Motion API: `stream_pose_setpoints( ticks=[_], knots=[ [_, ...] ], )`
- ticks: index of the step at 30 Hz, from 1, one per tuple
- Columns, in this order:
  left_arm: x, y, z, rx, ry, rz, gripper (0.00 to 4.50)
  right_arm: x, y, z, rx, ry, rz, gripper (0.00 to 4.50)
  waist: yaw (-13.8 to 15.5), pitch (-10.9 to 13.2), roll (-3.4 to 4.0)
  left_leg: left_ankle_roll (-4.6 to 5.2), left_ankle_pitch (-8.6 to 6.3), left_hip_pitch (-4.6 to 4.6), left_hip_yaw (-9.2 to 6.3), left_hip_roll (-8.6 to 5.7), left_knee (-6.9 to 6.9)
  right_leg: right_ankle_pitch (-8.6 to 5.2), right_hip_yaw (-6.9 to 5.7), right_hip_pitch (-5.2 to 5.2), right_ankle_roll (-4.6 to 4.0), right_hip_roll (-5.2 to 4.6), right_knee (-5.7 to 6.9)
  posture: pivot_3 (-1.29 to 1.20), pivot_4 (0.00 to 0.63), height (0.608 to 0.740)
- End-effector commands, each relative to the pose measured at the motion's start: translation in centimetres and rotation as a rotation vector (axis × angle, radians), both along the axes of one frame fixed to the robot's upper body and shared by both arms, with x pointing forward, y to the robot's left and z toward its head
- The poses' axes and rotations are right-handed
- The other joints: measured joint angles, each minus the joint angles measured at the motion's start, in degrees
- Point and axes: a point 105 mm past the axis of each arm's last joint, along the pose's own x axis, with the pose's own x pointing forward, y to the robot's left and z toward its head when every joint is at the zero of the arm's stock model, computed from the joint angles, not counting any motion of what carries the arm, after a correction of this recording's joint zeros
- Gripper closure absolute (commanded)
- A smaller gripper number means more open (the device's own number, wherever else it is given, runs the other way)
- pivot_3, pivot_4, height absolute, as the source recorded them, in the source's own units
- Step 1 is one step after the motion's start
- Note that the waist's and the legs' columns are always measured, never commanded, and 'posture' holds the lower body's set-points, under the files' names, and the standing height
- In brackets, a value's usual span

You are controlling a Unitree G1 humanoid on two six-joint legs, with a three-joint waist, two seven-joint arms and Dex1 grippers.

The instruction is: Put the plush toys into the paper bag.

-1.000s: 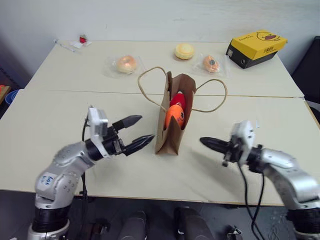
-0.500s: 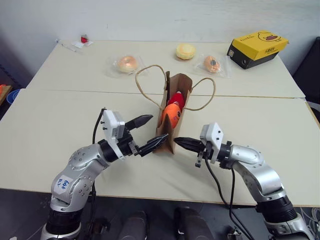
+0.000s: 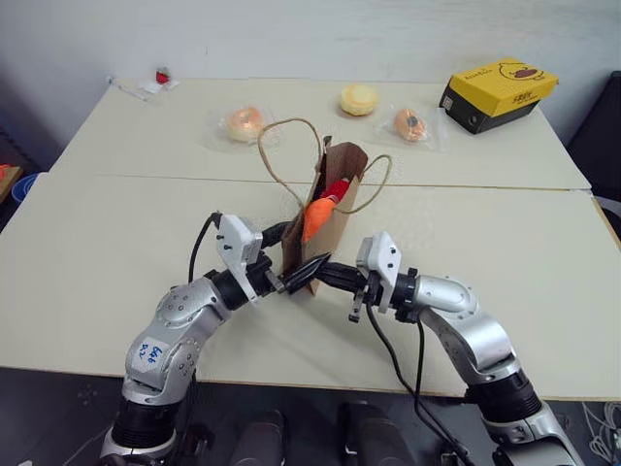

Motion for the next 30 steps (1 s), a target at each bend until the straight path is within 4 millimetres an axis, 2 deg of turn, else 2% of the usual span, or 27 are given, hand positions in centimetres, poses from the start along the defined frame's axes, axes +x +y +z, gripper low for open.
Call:
stream_pose_setpoints(
  ticks=[1,7,11,12,16,21,23,25,27,30],
  knots=[
    [-0.3,0.1,0.7,-0.006,-0.052,0.003,1.14,-0.2,0.2,0.2,-0.007,-0.023,0.014,4.50,0.07,0.00,0.00,0.00,0.00,0.00,0.00,0.00,0.00,0.00,-0.01,0.00,0.00,-0.01,0.00,0.00,0.150,0.740],
    [0.7,1.2,0.7,-0.021,-0.055,0.029,3.05,-0.5,-0.3,0.2,-0.008,-0.017,0.036,4.50,0.01,0.00,0.00,0.00,0.00,0.01,-0.01,0.00,-0.01,0.00,-0.01,0.00,0.00,0.00,0.01,0.00,0.150,0.740],
    [0.2,2.2,1.1,0.038,-0.076,-0.117,4.35,-0.6,-1.9,0.6,-0.016,-0.034,0.010,4.50,-0.01,0.00,0.00,0.00,0.00,0.00,0.00,0.00,0.00,0.00,-0.02,-0.01,0.00,0.00,0.01,0.00,0.150,0.740],
    [0.1,3.0,1.4,0.064,-0.092,-0.164,4.48,-0.9,-2.5,1.0,0.010,-0.022,0.012,4.50,-0.02,0.00,0.00,0.00,0.00,0.00,-0.01,0.01,-0.01,0.00,-0.03,-0.01,0.00,0.00,0.01,0.00,0.150,0.740],
    [0.0,5.2,3.8,0.091,-0.116,-0.396,4.48,-2.2,-6.0,2.0,0.023,0.013,-0.024,4.50,0.28,0.01,0.01,-0.01,0.01,-0.05,-0.07,0.00,0.01,-0.01,-0.10,0.00,-0.02,-0.02,0.00,0.00,0.150,0.740],
    [0.0,4.5,5.6,0.122,-0.122,-0.672,4.48,-4.6,-11.5,2.4,-0.091,-0.022,-0.114,4.50,1.52,0.01,0.01,0.07,-0.04,-0.06,-0.11,-0.08,0.00,-0.01,-0.17,0.10,-0.01,-0.08,-0.16,0.00,0.150,0.740],
    [0.2,4.2,5.0,0.158,-0.121,-0.753,4.48,-5.8,-14.2,2.0,-0.163,0.014,-0.182,4.50,1.59,0.01,0.01,0.09,-0.05,-0.10,-0.13,-0.07,0.00,0.00,-0.18,0.12,0.00,-0.06,-0.10,0.00,0.150,0.740],
    [1.0,4.4,4.2,0.179,-0.120,-0.777,4.48,-6.9,-16.1,2.3,-0.172,-0.002,-0.228,4.50,1.54,0.01,0.00,0.12,-0.07,-0.09,-0.10,-0.08,0.00,0.00,-0.17,0.15,0.01,-0.06,-0.01,0.00,0.150,0.740],
    [2.1,4.6,3.2,0.172,-0.098,-0.765,4.48,-7.6,-17.2,2.7,-0.121,-0.006,-0.265,4.50,1.26,0.02,-0.05,0.12,-0.06,-0.06,-0.05,-0.08,0.03,0.00,-0.17,0.17,0.01,-0.01,0.02,0.00,0.150,0.740],
    [2.7,4.4,1.5,0.209,-0.080,-0.791,4.48,-8.7,-18.2,1.6,-0.156,0.046,-0.292,4.50,0.88,0.04,-0.09,0.13,-0.06,0.08,0.09,-0.04,0.08,0.00,-0.04,0.16,0.01,0.05,0.06,0.00,0.150,0.740]
  ],
)
